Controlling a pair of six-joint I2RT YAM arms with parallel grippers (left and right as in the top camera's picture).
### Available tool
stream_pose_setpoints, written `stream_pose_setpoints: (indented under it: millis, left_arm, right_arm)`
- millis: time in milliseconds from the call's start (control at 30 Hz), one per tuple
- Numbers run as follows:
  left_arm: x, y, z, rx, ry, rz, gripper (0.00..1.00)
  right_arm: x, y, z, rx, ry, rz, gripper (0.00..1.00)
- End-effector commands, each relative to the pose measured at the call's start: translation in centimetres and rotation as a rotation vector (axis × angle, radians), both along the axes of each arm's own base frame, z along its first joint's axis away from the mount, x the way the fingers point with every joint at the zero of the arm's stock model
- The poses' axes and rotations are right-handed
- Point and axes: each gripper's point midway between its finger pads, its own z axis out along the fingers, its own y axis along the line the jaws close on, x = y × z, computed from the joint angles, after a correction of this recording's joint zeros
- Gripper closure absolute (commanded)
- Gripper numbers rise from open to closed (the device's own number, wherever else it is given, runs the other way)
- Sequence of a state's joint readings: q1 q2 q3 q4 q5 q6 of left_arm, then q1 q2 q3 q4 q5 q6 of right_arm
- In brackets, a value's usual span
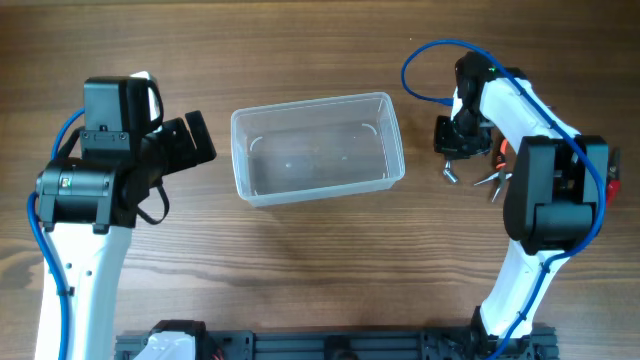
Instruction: Pack container
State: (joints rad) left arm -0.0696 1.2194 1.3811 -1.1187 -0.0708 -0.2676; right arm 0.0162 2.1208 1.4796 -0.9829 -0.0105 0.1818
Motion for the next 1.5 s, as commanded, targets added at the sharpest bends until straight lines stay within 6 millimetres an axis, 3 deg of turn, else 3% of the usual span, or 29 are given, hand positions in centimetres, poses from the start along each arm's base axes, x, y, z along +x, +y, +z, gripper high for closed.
stream_pose_setpoints:
  millis: [0, 67, 133, 167, 233, 300, 333, 400, 467, 500, 633, 733, 900, 1000, 1067, 1133, 1267, 1367, 1467]
  left_arm:
    - [0.2, 1.6, 0.3, 0.007, -0.007, 0.055, 0.00]
    - [0.0, 4.1, 0.3, 0.006, -0.006, 0.136, 0.00]
    - [-0.4, 6.9, 0.3, 0.007, -0.005, 0.229, 0.00]
    - [-0.6, 7.8, 0.3, 0.007, -0.005, 0.261, 0.00]
    - [-1.0, 9.3, 0.2, -0.007, -0.005, 0.310, 0.00]
    - [-1.0, 9.4, 0.2, -0.028, -0.007, 0.313, 0.00]
    - [-1.0, 9.3, 0.2, -0.031, -0.008, 0.312, 0.00]
    - [-1.0, 9.2, 0.2, -0.035, -0.008, 0.307, 0.00]
    - [-0.9, 8.9, 0.2, -0.049, -0.009, 0.297, 0.00]
    - [-1.0, 8.9, 0.2, -0.049, -0.005, 0.297, 0.00]
    - [-1.3, 8.8, -0.1, -0.051, 0.013, 0.297, 0.00]
    - [-1.5, 8.8, -0.2, -0.052, 0.021, 0.297, 0.00]
    - [-1.6, 8.7, -0.3, -0.053, 0.026, 0.298, 0.00]
    - [-1.7, 8.7, -0.4, -0.053, 0.032, 0.298, 0.00]
    - [-1.7, 8.7, -0.4, -0.053, 0.032, 0.298, 0.00]
    - [-1.8, 8.7, -0.4, -0.054, 0.035, 0.298, 0.00]
    - [-1.8, 8.7, -0.4, -0.054, 0.035, 0.298, 0.00]
    - [-1.8, 8.7, -0.4, -0.053, 0.035, 0.298, 0.00]
    - [-1.9, 8.7, -0.4, -0.053, 0.038, 0.298, 0.00]
  right_arm:
    - [-0.8, 0.7, 0.3, 0.035, 0.038, 0.028, 0.96]
    - [0.7, 0.8, 3.7, 0.036, -0.034, 0.052, 0.96]
    - [2.5, 0.9, 9.1, 0.035, -0.169, 0.067, 0.96]
    - [3.1, 1.1, 11.1, 0.033, -0.221, 0.093, 0.96]
    - [3.9, 1.7, 16.9, -0.007, -0.368, 0.143, 0.96]
    - [3.9, 3.7, 20.7, -0.011, -0.469, 0.272, 0.96]
    - [3.6, 5.7, 22.6, -0.011, -0.515, 0.388, 0.96]
    - [2.4, 9.8, 24.1, 0.014, -0.557, 0.635, 0.96]
    - [-0.3, 16.5, 24.2, 0.048, -0.573, 1.036, 0.96]
    - [-1.0, 18.4, 23.9, 0.048, -0.574, 1.149, 0.96]
    - [-2.9, 25.0, 22.3, 0.096, -0.608, 1.525, 0.96]
    - [-3.9, 28.4, 18.2, 0.250, -0.542, 1.626, 0.96]
    - [-4.7, 28.7, 9.4, 0.357, -0.287, 1.607, 0.96]
    - [-5.2, 28.3, 6.2, 0.375, -0.185, 1.585, 0.96]
    - [-5.2, 28.4, 5.8, 0.376, -0.180, 1.582, 0.94]
    - [-5.3, 28.2, 5.9, 0.377, -0.164, 1.541, 0.61]
    - [-5.6, 28.0, 5.8, 0.380, -0.143, 1.516, 0.56]
    - [-4.8, 28.0, 6.6, 0.340, -0.145, 1.385, 0.48]
    - [-1.5, 26.6, 11.0, 0.185, -0.243, 1.149, 0.47]
